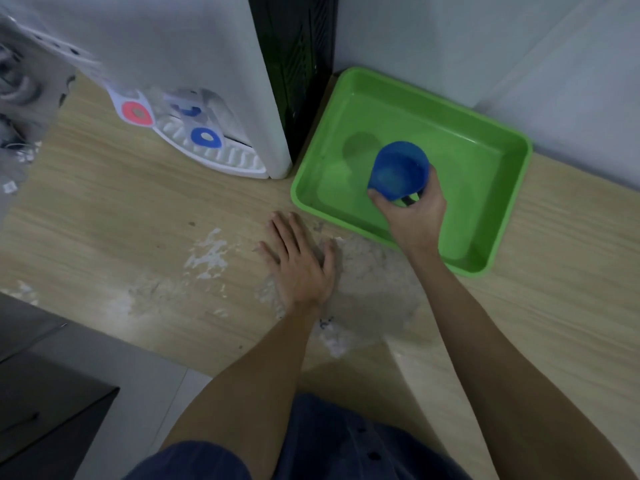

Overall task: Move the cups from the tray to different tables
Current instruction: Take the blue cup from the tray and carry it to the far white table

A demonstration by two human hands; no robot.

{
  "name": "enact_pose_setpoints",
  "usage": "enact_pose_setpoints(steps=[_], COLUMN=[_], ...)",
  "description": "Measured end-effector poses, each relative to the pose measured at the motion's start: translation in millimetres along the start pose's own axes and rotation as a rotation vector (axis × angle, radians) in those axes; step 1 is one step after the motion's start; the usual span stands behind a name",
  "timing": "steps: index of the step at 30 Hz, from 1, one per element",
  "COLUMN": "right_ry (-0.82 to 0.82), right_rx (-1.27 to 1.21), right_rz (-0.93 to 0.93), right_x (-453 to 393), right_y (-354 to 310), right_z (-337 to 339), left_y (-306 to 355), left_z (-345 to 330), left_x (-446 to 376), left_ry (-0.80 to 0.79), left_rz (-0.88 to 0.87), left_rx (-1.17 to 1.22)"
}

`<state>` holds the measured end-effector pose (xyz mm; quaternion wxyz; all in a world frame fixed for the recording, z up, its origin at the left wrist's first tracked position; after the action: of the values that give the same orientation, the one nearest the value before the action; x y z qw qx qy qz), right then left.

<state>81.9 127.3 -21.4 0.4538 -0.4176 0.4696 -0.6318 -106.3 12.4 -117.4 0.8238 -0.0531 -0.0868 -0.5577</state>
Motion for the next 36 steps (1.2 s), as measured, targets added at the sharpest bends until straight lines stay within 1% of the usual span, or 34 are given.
enact_pose_setpoints(steps=[7, 10, 14, 16, 22, 26, 29, 36], right_ry=[0.011, 0.036, 0.07, 0.09, 0.19, 0.275, 0.366, 0.605], right_rx=[-0.025, -0.034, -0.059, -0.051, -0.034, -0.004, 0.013, 0.055], right_rz=[0.035, 0.052, 0.076, 0.103, 0.163, 0.157, 0.125, 0.086], right_x=[50, 78, 121, 145, 231, 294, 343, 440], right_y=[-21, -27, -35, -39, -40, -31, -19, 16], right_z=[61, 94, 146, 178, 286, 369, 433, 572], left_y=[-6, -8, 9, 28, 112, 179, 230, 353], left_z=[9, 24, 44, 55, 82, 91, 91, 69], left_x=[2, 16, 56, 83, 185, 269, 331, 448], left_ry=[-0.021, -0.028, 0.008, 0.006, -0.069, -0.076, -0.137, -0.293], left_rz=[-0.038, -0.037, -0.091, -0.184, -0.529, -0.803, -0.984, -1.257], left_rx=[0.046, 0.147, 0.356, 0.407, 0.416, 0.38, 0.372, 0.323])
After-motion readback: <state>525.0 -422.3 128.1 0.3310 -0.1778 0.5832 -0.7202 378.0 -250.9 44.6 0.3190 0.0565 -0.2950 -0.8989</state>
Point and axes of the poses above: each hand's wrist, its own x-axis away from the middle knuckle, its own z-axis out of the back of the hand, y = z × x, the point moved 6 cm from there along -x, towards the middle knuckle, and after that the axes turned 14 degrees about -x, right-handed, at the moved point
